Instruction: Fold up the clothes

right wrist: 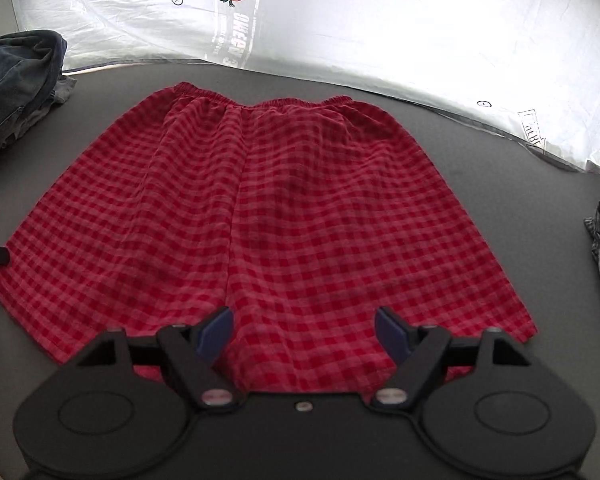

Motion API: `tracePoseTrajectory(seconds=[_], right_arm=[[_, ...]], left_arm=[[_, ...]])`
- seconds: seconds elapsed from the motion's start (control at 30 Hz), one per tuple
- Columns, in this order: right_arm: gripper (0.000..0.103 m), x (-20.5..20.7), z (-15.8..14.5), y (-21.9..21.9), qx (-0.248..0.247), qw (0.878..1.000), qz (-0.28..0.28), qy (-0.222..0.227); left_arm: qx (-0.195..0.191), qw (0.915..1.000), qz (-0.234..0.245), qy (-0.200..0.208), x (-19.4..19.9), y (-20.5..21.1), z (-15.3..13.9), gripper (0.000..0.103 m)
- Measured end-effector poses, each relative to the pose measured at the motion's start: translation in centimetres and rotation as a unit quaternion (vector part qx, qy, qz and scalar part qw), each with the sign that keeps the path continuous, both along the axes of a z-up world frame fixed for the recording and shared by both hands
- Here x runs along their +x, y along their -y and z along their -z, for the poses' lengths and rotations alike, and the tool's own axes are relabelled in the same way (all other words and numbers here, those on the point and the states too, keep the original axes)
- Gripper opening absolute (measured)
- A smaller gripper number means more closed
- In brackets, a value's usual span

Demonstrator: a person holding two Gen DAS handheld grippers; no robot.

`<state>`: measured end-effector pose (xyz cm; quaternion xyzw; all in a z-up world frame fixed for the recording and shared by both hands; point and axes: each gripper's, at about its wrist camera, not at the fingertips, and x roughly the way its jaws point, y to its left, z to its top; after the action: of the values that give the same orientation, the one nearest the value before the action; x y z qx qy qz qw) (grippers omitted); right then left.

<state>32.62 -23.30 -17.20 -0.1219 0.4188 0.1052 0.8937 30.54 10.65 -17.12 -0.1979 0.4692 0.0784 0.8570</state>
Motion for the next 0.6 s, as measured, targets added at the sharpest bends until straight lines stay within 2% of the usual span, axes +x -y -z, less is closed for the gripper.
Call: tracePoseTrajectory(seconds=[0.07, 0.17, 0.27, 0.37, 0.47, 0.53, 0.6], right_arm=[[0.079, -0.8, -0.6, -0.7, -0.003, 1.000, -0.006, 0.013], [0.079, -3.0, -0.9, -2.2, -0.022, 0.999, -0.039, 0.030], [0.079, -4.7, -0.7, -4.4, -0.019, 0.995, -0.098, 0.033], [0.077, -5.6, -1.0, -7.2, 0.015, 0.987, -0.157, 0.032], [0.069, -6.0, -1.4, -10.1, 0.062, 0.974, -0.215, 0.027], [0.058, -5.9, -1.5, -11.7, 0.080, 0.968, -0.235, 0.021], [0.057, -5.6, -1.5, -13.4, 0.096, 0.964, -0.247, 0.013]], left_arm=[[-0.054, 0.9983, 0.002, 0.022, -0.2, 0.0, -0.8, 0.001], [-0.110, 0.9926, 0.018, 0.048, -0.2, 0.9, -2.1, 0.001], [-0.140, 0.9874, 0.042, 0.060, 0.5, 1.7, -3.2, 0.001], [-0.178, 0.9803, 0.058, 0.062, 1.1, 1.7, -3.7, 0.001], [-0.213, 0.9734, 0.057, 0.061, 1.6, 1.2, -3.9, 0.001], [-0.230, 0.9697, 0.054, 0.062, 1.9, 0.6, -4.1, 0.001], [-0.237, 0.9678, 0.057, 0.062, 2.2, 0.2, -4.3, 0.001]])
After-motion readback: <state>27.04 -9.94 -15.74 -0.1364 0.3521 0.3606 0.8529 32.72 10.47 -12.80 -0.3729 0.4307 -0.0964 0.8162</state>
